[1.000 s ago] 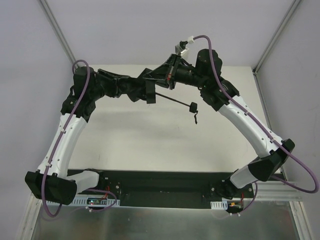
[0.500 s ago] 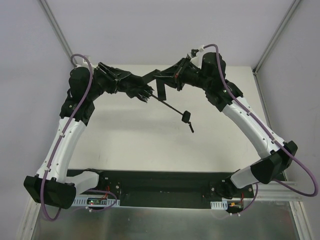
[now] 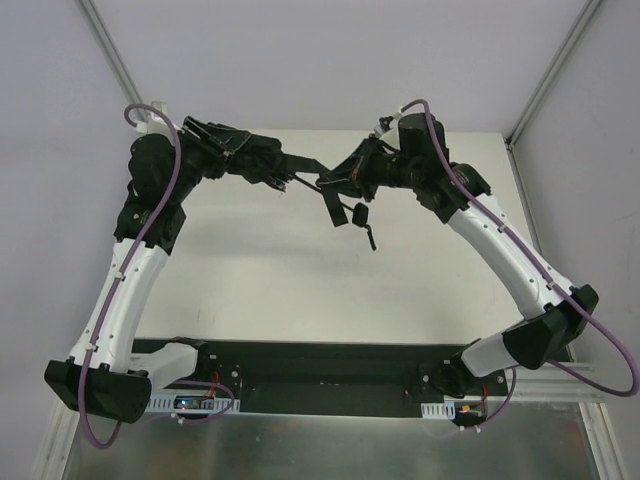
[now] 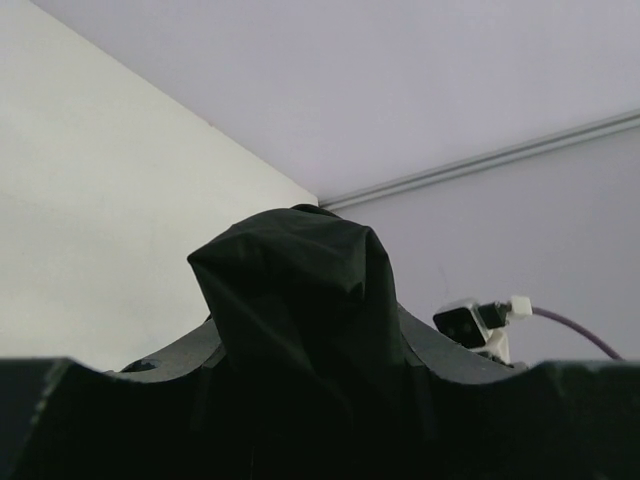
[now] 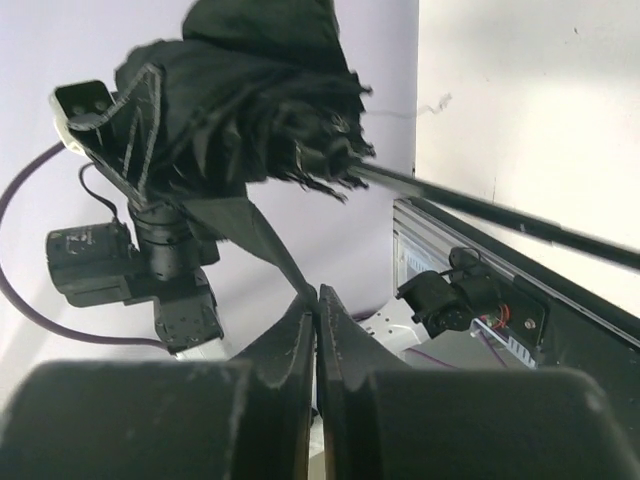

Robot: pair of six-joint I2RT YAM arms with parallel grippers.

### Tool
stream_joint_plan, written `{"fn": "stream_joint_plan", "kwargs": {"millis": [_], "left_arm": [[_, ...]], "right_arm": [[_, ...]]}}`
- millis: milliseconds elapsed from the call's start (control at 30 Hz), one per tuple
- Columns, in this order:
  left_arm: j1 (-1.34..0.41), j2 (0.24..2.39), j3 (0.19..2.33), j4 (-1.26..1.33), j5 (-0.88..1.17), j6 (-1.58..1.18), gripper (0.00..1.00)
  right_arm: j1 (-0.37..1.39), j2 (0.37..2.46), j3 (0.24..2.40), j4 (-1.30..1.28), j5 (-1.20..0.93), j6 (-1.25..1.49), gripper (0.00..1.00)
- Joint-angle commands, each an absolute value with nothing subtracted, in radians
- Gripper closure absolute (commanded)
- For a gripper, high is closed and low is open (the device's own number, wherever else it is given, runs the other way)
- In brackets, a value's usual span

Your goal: Put away the umbrella

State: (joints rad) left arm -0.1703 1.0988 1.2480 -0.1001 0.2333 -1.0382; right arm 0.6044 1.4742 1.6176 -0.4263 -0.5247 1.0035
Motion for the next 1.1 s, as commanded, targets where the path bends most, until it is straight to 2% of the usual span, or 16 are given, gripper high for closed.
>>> {"fn": "stream_joint_plan", "kwargs": {"millis": [0, 167, 333, 433, 600, 767, 933, 1067], "left_arm": [[-0.17, 1.06, 1.316, 0.032, 0.1, -1.115, 1.0], [-0.17, 1.097, 1.388, 0.014, 0.014, -1.121, 1.0], [-0.172, 1.118, 1.439, 0.009, -0.113, -1.195, 1.0], [-0.17, 1.158, 1.515, 0.006, -0.106, -1.207, 1.0], [-0.17, 1.196, 1.589, 0.003, -0.061, -1.148, 1.0], [-0.17, 1.193, 1.586, 0.003, -0.071, -1.045, 1.0], [-0.17, 1.215, 1.611, 0.003, -0.086, -0.944, 1.0], [-0.172, 1.232, 1.64, -0.024, -0.087, -0.839, 1.0]], "right_arm": [[0.644, 1.46, 1.679, -0.453, -0.575, 0.939, 0.98], [0.698, 1.531, 1.79, -0.463, -0.617, 0.923, 0.99], [0.715, 1.505, 1.686, -0.258, -0.592, 1.081, 0.99], [0.718, 1.551, 1.783, -0.345, -0.571, 0.984, 0.98], [0.721, 1.71, 2.119, -0.595, -0.618, 0.648, 0.75], [0.739, 1.81, 2.428, -0.857, -0.473, 0.336, 0.46], [0.854, 1.741, 2.386, -0.822, -0.108, 0.134, 0.22], [0.929, 1.724, 2.344, -0.747, 0.102, 0.008, 0.16]]}}
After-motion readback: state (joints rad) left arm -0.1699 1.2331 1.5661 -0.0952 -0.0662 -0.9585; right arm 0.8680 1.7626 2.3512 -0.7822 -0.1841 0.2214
